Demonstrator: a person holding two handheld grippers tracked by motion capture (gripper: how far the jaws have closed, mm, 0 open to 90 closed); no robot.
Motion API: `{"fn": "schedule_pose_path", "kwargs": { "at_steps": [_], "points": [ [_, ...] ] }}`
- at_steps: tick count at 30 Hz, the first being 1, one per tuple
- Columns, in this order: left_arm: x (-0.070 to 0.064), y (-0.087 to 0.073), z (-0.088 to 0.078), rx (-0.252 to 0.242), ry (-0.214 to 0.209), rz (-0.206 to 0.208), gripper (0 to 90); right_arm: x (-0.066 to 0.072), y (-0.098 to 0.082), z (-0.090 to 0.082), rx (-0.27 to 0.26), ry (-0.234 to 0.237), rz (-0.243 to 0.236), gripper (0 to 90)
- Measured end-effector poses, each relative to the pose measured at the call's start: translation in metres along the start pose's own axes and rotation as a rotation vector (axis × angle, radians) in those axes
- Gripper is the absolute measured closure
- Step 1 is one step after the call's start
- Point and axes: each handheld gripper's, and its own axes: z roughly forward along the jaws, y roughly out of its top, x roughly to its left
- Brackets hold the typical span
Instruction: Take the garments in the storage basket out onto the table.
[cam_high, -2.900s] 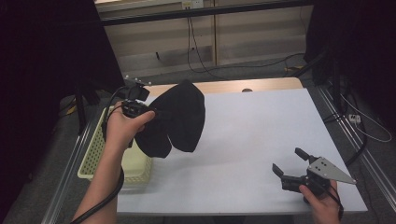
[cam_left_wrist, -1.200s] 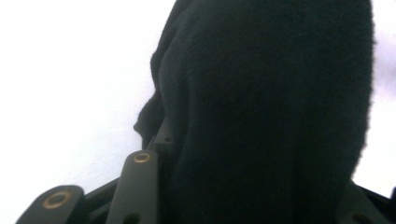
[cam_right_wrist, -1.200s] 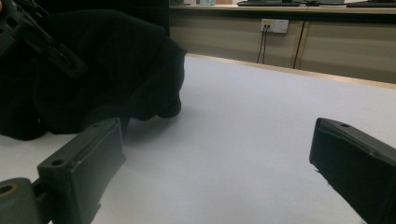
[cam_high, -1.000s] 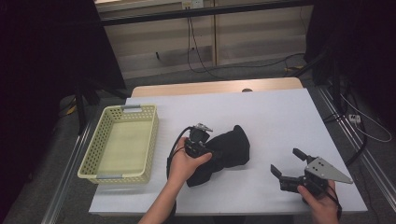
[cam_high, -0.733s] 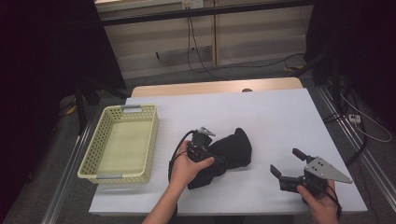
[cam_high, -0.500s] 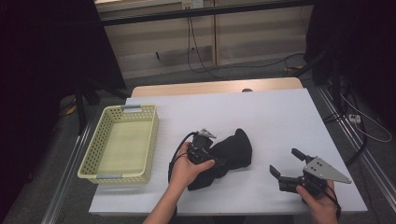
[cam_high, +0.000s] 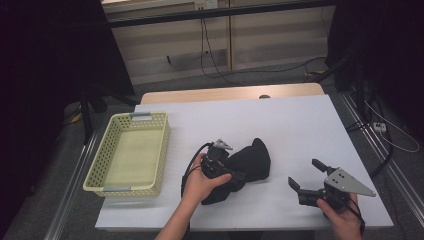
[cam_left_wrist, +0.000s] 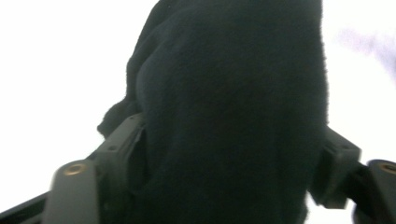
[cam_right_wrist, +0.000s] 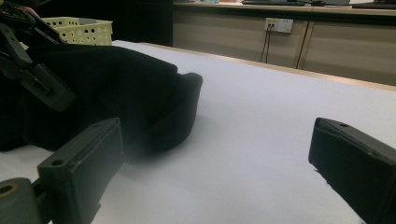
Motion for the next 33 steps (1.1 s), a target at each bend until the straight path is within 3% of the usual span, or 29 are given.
{"fn": "schedule_pose_path", "kwargs": {
  "at_steps": [14, 23, 33],
  "points": [
    [-0.001, 0.002, -0.01, -0.015, -0.012, 0.013, 16.7, 0.001, 0.001, 0.001, 0.001, 0.002, -0.007, 2.4],
    [0.009, 0.002, -0.028, -0.054, -0.004, -0.019, 16.3, 0.001, 0.001, 0.001, 0.0, 0.006, -0.016, 2.5],
    [0.022, -0.001, -0.047, -0.091, 0.034, -0.056, 16.4, 0.002, 0.001, 0.001, 0.005, 0.007, -0.021, 2.6]
  ]
}}
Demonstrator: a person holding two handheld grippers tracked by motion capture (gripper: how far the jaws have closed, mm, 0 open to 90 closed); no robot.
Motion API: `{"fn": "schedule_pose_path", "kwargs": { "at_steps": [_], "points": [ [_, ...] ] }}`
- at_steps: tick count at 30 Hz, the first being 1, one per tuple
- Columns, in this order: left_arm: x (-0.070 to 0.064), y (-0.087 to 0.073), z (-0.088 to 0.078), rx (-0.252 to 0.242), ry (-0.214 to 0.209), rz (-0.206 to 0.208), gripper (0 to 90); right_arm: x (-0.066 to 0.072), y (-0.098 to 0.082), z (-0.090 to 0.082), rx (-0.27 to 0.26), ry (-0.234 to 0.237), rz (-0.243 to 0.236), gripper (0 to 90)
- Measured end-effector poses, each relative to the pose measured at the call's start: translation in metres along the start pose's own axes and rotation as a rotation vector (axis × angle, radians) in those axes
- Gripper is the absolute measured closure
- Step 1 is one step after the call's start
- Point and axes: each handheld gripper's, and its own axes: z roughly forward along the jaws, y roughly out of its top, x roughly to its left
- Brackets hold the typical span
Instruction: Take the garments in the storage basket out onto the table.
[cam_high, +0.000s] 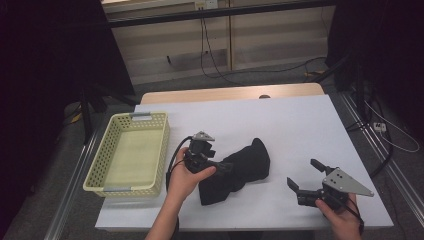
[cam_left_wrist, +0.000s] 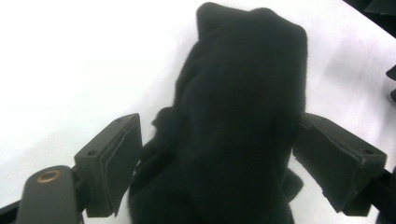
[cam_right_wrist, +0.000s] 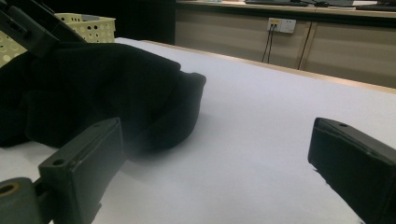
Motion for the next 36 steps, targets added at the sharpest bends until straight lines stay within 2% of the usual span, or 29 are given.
{"fn": "schedule_pose_path", "kwargs": {
  "at_steps": [6, 11, 13, 18, 24, 31, 33, 36],
  "points": [
    [0.01, -0.003, -0.007, -0.016, 0.03, -0.022, 20.8, 0.0, 0.0, 0.0, 0.0, 0.002, -0.003, 2.6],
    [0.018, -0.006, -0.008, -0.029, 0.056, -0.033, 30.4, 0.0, 0.0, 0.0, 0.0, 0.001, -0.004, 2.7],
    [0.021, -0.007, -0.009, -0.028, 0.055, -0.038, 36.3, 0.0, 0.0, 0.0, 0.0, 0.002, -0.005, 2.7],
    [0.023, -0.007, -0.013, -0.039, 0.049, -0.044, 41.9, 0.0, 0.0, 0.0, 0.0, 0.002, -0.005, 2.9],
    [0.025, -0.007, -0.021, -0.059, 0.05, -0.046, 54.1, 0.001, 0.0, 0.0, 0.0, 0.003, -0.007, 2.9],
    [0.029, -0.011, -0.015, -0.035, 0.041, -0.054, 78.5, 0.002, 0.0, 0.001, 0.005, 0.004, -0.007, 2.9],
    [0.029, -0.012, -0.011, -0.014, 0.037, -0.046, 85.8, 0.002, 0.0, 0.002, 0.006, 0.007, -0.015, 3.0],
    [0.029, -0.014, -0.005, 0.006, 0.034, -0.04, 87.8, 0.002, 0.0, 0.002, 0.009, 0.008, -0.017, 3.0]
  ]
}}
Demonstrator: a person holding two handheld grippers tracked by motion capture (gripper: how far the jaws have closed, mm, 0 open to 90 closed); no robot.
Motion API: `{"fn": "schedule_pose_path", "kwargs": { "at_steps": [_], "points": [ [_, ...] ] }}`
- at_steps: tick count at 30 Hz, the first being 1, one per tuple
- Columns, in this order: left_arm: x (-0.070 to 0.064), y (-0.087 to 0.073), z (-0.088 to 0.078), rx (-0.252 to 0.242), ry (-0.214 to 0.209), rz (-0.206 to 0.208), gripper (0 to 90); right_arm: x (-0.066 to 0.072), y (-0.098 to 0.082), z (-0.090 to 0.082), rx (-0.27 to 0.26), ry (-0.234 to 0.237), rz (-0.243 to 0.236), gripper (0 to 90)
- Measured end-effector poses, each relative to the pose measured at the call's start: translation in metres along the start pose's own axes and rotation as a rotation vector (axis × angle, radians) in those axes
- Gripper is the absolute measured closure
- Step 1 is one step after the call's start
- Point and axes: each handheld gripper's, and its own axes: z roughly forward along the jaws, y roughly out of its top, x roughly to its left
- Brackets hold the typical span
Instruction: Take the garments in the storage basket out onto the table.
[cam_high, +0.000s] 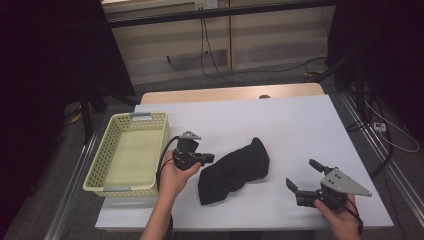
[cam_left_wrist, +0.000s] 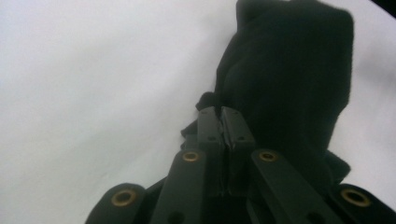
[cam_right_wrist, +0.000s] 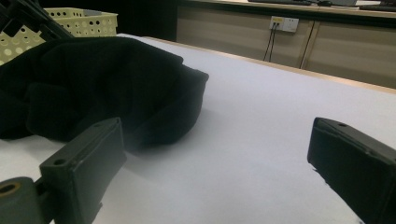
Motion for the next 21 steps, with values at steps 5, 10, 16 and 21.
{"fn": "schedule_pose_path", "kwargs": {
  "at_steps": [5, 10, 16, 21],
  "points": [
    [-0.005, -0.002, 0.011, 0.026, -0.031, 0.008, 88.2, 0.0, 0.0, 0.0, 0.006, -0.001, 0.004, 3.0],
    [-0.012, -0.003, 0.018, 0.039, -0.057, 0.019, 88.3, -0.001, 0.0, 0.0, 0.008, -0.003, 0.004, 2.8],
    [-0.023, -0.003, 0.027, 0.058, -0.088, 0.038, 88.1, 0.0, -0.001, 0.001, 0.012, 0.0, 0.002, 2.5],
    [-0.032, -0.003, 0.032, 0.065, -0.111, 0.053, 88.0, 0.0, -0.001, 0.001, 0.015, 0.003, 0.0, 2.4]
  ]
}}
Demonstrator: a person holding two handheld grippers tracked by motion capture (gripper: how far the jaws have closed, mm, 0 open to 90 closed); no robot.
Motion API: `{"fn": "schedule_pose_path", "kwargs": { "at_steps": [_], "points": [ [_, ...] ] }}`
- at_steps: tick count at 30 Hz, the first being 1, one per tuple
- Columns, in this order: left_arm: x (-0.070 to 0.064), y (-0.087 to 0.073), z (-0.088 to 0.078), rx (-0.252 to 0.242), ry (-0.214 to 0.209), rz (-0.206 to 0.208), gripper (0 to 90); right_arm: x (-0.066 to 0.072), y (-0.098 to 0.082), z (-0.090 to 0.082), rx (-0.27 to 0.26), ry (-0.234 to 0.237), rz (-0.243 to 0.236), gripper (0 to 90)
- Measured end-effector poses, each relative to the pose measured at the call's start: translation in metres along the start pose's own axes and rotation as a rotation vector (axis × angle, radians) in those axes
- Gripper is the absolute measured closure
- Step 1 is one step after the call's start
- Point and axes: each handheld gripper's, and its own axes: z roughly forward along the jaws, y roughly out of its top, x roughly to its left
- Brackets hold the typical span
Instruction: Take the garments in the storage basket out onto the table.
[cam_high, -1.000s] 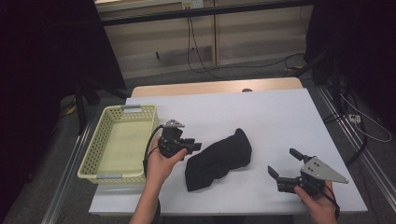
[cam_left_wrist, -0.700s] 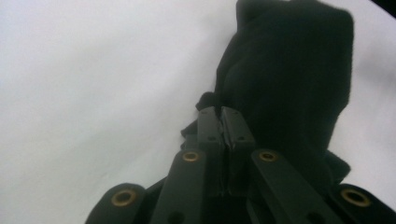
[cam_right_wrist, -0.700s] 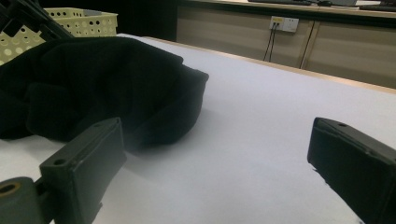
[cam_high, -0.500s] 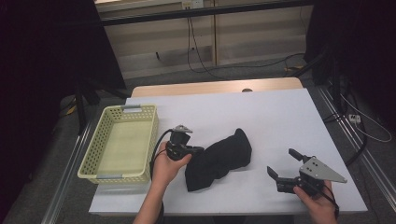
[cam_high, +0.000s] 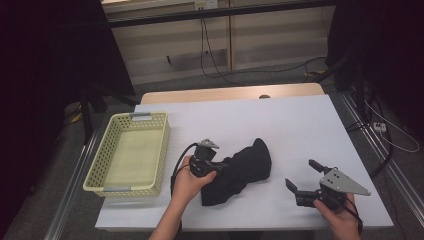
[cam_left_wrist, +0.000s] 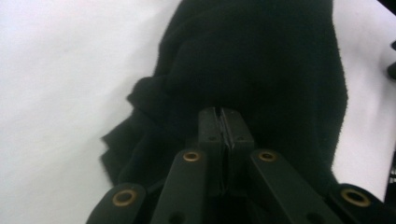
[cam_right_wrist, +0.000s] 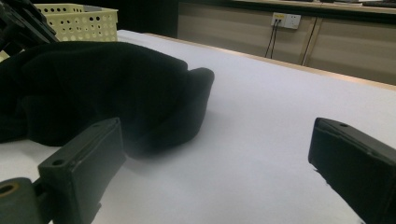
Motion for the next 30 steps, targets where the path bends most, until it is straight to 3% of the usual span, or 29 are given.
{"fn": "schedule_pose_path", "kwargs": {
  "at_steps": [16, 30],
  "points": [
    [-0.018, 0.002, 0.013, 0.001, -0.087, 0.025, 86.7, 0.002, 0.003, 0.001, 0.009, -0.005, 0.015, 2.8],
    [-0.047, 0.003, 0.032, 0.008, -0.162, 0.092, 83.7, 0.007, 0.01, 0.003, 0.009, -0.001, -0.004, 2.5]
  ]
}}
